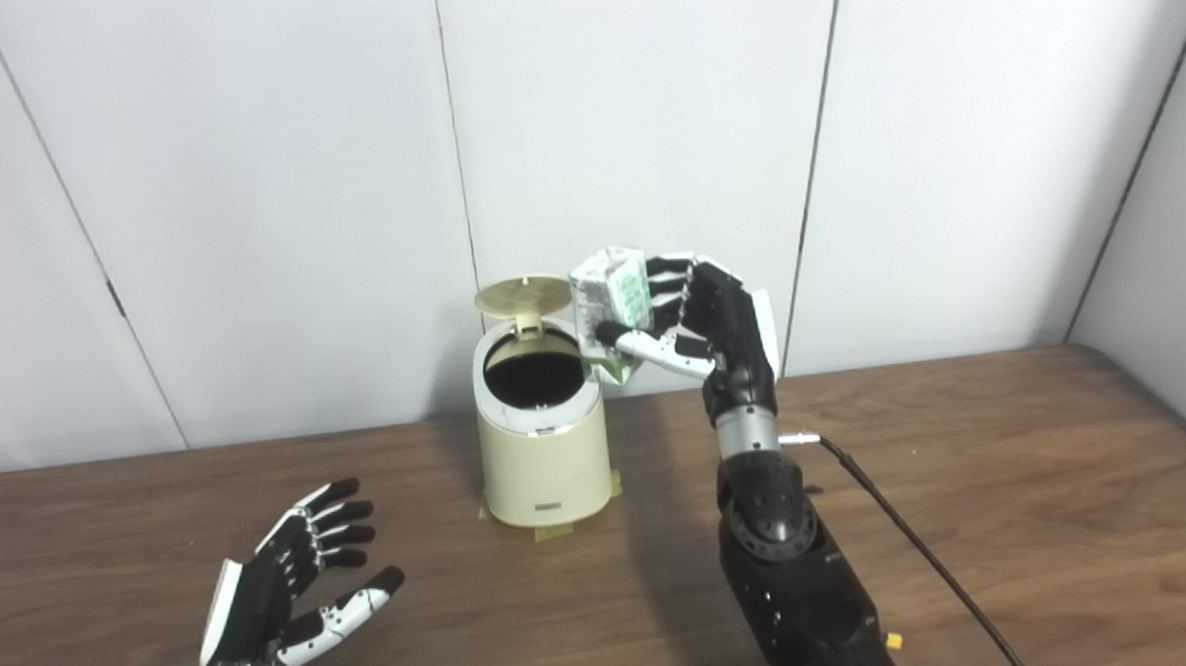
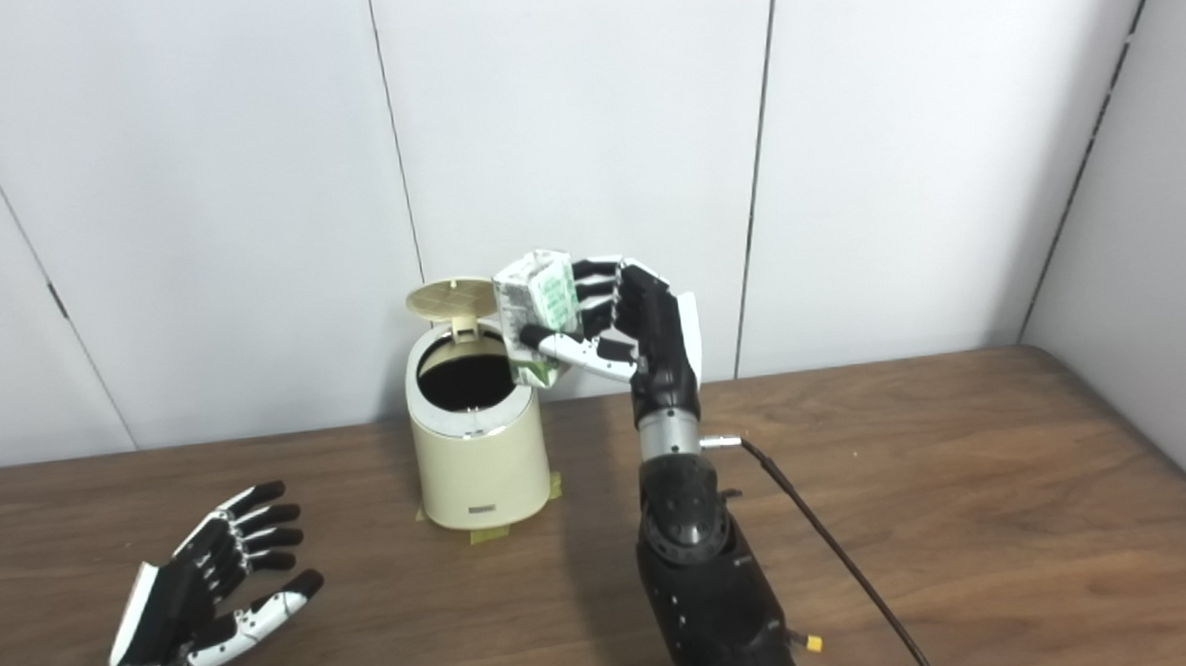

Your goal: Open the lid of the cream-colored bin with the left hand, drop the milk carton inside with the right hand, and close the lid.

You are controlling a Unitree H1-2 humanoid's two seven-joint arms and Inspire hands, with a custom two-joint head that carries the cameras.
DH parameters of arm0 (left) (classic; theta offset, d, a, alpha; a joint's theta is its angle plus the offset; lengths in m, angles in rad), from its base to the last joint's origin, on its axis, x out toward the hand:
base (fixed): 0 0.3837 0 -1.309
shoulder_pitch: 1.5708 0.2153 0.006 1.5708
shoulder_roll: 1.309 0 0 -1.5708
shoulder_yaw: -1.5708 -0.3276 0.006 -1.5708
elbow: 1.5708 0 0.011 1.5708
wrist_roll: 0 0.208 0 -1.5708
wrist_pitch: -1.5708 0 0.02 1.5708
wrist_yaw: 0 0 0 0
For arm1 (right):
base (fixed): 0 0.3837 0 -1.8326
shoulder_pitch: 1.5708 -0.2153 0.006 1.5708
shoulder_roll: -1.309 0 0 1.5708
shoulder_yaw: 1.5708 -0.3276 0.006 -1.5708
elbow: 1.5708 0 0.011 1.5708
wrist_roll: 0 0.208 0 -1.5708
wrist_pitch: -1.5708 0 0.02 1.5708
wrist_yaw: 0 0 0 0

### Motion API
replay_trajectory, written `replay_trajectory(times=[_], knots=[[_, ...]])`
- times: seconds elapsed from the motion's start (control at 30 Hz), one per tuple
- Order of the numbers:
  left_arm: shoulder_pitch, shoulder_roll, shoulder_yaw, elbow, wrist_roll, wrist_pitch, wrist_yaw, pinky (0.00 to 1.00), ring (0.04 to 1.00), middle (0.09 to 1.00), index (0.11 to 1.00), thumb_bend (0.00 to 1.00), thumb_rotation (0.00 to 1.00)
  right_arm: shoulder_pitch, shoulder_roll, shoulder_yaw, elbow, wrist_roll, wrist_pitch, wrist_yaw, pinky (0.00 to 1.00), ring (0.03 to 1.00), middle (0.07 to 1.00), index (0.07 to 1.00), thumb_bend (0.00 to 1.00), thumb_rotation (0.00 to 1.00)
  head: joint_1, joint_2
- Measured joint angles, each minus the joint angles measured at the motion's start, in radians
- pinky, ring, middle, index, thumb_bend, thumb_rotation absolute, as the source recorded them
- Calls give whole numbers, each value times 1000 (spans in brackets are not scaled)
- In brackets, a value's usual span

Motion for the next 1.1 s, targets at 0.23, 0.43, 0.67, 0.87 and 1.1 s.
replay_trajectory(times=[0.23, 0.43, 0.67, 0.87, 1.1], knots=[[2, -18, -3, -10, 5, 3, 14, 625, 691, 745, 801, 727, 126, -31, -2, 25, 49, -44, 2, 3, 283, 332, 443, 513, 525, 0, 26, 5], [6, -36, -6, -26, 13, 7, 23, 628, 690, 744, 799, 731, 144, -48, -1, 32, 99, -50, 0, 1, 280, 329, 442, 517, 525, 0, 41, 6], [12, -54, -13, -39, 21, 18, 32, 624, 695, 745, 798, 722, 119, -96, 4, 36, 190, -51, -14, -12, 276, 328, 447, 513, 525, 0, 57, 8], [25, -73, -17, -63, 30, 44, 39, 619, 699, 749, 797, 712, 108, -125, -1, 88, 267, -126, -73, -43, 281, 333, 452, 509, 526, 0, 71, 12], [27, -77, -21, -70, 45, 49, 45, 614, 697, 748, 800, 717, 114, -139, 3, 93, 309, -116, -102, -38, 272, 332, 453, 504, 527, 0, 72, 18]])
